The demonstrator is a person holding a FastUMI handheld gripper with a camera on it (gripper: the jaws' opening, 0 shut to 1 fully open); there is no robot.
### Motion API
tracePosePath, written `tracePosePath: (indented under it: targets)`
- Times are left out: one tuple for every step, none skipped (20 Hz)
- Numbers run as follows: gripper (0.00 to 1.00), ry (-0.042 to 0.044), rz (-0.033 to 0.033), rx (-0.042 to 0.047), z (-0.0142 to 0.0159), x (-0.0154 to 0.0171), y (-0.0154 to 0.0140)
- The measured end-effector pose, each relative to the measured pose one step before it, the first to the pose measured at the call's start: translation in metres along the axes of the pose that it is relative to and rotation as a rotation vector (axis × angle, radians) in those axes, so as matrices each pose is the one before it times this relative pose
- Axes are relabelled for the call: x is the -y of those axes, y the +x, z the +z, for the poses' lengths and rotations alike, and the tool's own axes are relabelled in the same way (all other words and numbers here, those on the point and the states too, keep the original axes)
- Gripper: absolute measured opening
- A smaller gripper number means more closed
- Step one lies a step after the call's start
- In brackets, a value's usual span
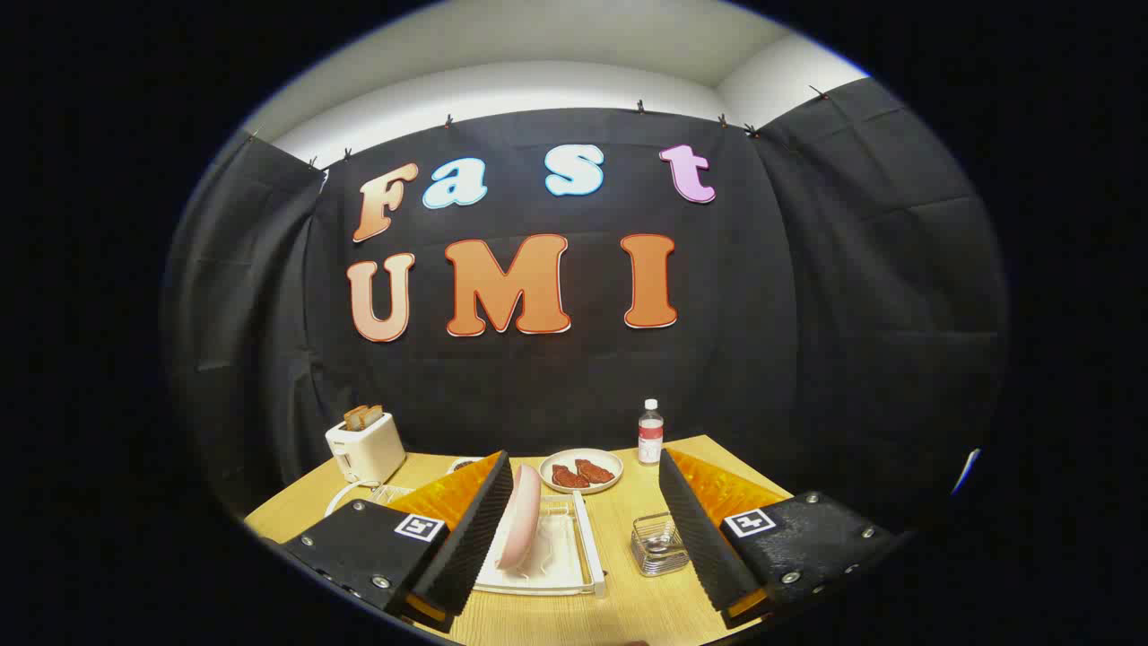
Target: Take the plate from the dish rack, then take the spoon from the basket and place it into the plate.
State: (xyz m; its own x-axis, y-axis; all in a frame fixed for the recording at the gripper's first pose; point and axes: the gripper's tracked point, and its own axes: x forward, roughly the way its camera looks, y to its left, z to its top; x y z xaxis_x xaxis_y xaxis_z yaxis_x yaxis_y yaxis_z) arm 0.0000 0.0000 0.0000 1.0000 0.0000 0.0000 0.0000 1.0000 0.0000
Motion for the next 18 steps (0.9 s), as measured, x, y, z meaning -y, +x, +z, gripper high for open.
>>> tracePosePath:
  targets:
    - [0.98, 0.00115, 0.00852, 0.00132, 0.00106, -0.00351, -0.00031]
    - [0.97, -0.00032, 0.00638, 0.00027, -0.00055, -0.00247, -0.00026]
    - [0.97, -0.00167, 0.00509, 0.00056, 0.00033, -0.0019, 0.00018]
    - [0.97, -0.00086, 0.00466, 0.00032, 0.00046, -0.00222, -0.0001]
    - [0.97, 0.00035, 0.00459, -0.00015, 0.00027, -0.00155, -0.00018]
    - [0.97, 0.001, 0.00417, -0.00009, -0.00099, -0.0019, 0.00045]
    - [0.97, -0.00008, 0.00299, -0.00087, -0.00004, -0.00191, -0.00063]
    - [0.97, -0.00091, 0.00139, -0.00193, -0.00116, -0.00062, 0.00069]
    - [0.97, -0.00117, 0.00067, -0.00203, -0.00097, -0.00061, 0.00018]
    - [0.97, -0.00069, 0.00004, -0.00096, 0.00017, -0.00065, -0.0005]
    - [0.97, -0.0001, -0.00096, 0.00157, 0.00045, 0.00036, -0.00085]
    - [0.97, -0.00059, -0.00298, 0.00123, 0.00023, 0.00103, -0.00042]
    - [0.97, 0.00015, -0.00253, -0.00066, -0.0011, 0.00061, -0.00004]
    - [0.97, 0.00106, -0.00207, -0.00142, -0.00073, 0.00108, 0.00037]
    - [0.97, 0.00169, -0.00217, -0.00205, -0.00045, 0.00002, 0.00004]
    - [0.97, 0.0015, -0.00254, -0.00339, -0.00156, 0.00114, 0.00073]
    - [0.97, 0.00022, -0.00132, -0.00307, -0.00114, -0.00058, 0.00093]
    - [0.97, -0.00007, -0.00166, -0.00309, -0.00082, 0.00032, 0.00159]
